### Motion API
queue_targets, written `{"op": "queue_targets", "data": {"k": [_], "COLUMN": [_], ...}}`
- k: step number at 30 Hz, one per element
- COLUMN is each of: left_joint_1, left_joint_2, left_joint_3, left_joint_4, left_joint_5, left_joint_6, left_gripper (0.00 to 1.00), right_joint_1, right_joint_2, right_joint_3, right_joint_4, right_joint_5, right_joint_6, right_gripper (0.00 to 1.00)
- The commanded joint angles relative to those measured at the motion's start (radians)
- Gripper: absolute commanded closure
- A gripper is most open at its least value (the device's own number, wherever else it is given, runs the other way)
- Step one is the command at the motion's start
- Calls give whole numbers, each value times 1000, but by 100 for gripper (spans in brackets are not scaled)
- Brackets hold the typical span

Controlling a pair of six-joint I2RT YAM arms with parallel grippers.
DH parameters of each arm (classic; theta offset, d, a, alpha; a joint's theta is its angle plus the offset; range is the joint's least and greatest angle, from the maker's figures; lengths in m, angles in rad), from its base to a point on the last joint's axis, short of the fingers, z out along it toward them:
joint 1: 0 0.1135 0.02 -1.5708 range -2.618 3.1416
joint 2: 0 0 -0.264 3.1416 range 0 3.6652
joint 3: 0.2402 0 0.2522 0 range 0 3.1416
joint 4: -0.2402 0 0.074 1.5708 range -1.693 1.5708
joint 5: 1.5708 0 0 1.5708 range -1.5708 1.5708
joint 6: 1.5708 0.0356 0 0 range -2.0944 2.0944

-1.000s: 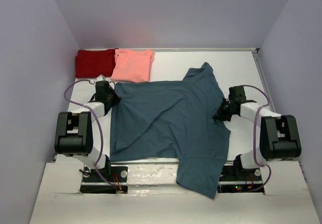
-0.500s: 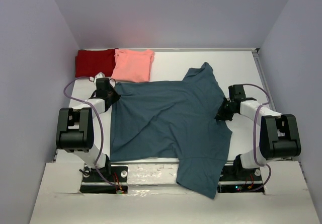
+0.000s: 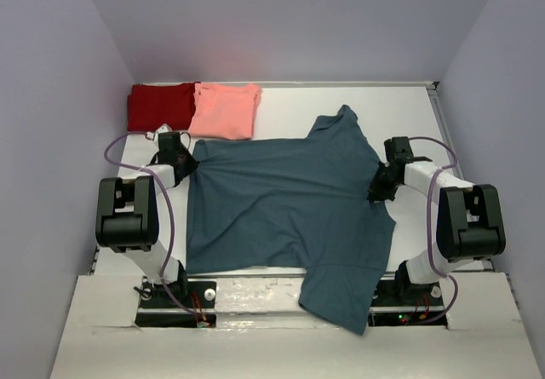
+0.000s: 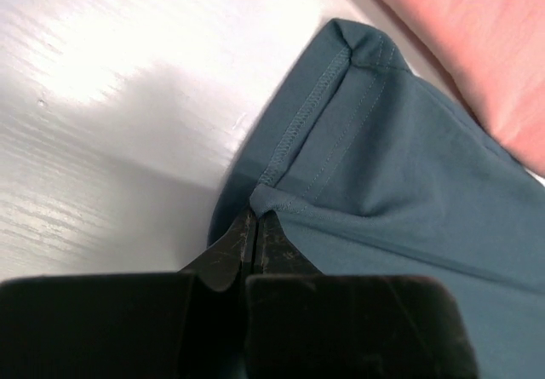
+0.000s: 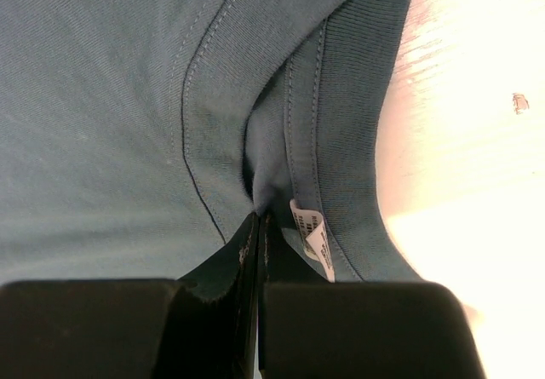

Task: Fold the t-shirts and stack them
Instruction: Flatten out the tshirt

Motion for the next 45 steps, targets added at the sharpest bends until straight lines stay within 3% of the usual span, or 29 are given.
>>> {"op": "queue_targets", "data": {"k": [1, 5, 7, 10, 11, 14, 15, 18, 28, 35, 38, 42, 45], "left_joint_1": [22, 24, 24, 24, 24, 24, 24, 22, 24, -24, -57, -117, -148], "left_joint_2": [4, 31, 42, 50, 55, 50, 48, 25, -74, -269, -356, -467, -571], "left_joint_3": [55, 97, 102, 93, 81, 67, 56, 39, -31, -168, -205, -275, -309], "left_joint_4": [17, 30, 50, 73, 89, 101, 106, 115, 116, 147, 117, 38, -32], "left_joint_5": [-25, 47, 79, 134, 157, 165, 164, 159, 122, 101, 111, 91, 102], "left_joint_6": [20, 20, 16, 5, 0, -4, -4, -9, -41, -49, -62, -101, -112], "left_gripper": [100, 100, 95, 85, 76, 57, 43, 35, 34, 34, 34, 35, 35], "right_joint_1": [-1, -1, -1, -1, -1, -1, -1, -1, -1, -1, -1, -1, 22], "right_joint_2": [29, 33, 35, 41, 46, 46, 38, 20, -48, -151, -155, -216, -315], "right_joint_3": [21, 22, 24, 25, 27, 31, 35, 56, 165, 222, 229, 135, 55], "right_joint_4": [-28, -28, -28, -22, -23, -23, -26, -48, -132, -141, -155, -115, -83], "right_joint_5": [79, 70, 57, 32, -5, 0, 4, 18, 144, 165, 81, -214, -244], "right_joint_6": [-18, -21, -28, -41, -46, -51, -51, -57, -78, -120, -118, -68, -38], "right_gripper": [100, 100, 97, 74, 55, 44, 39, 38, 39, 39, 39, 41, 41]}}
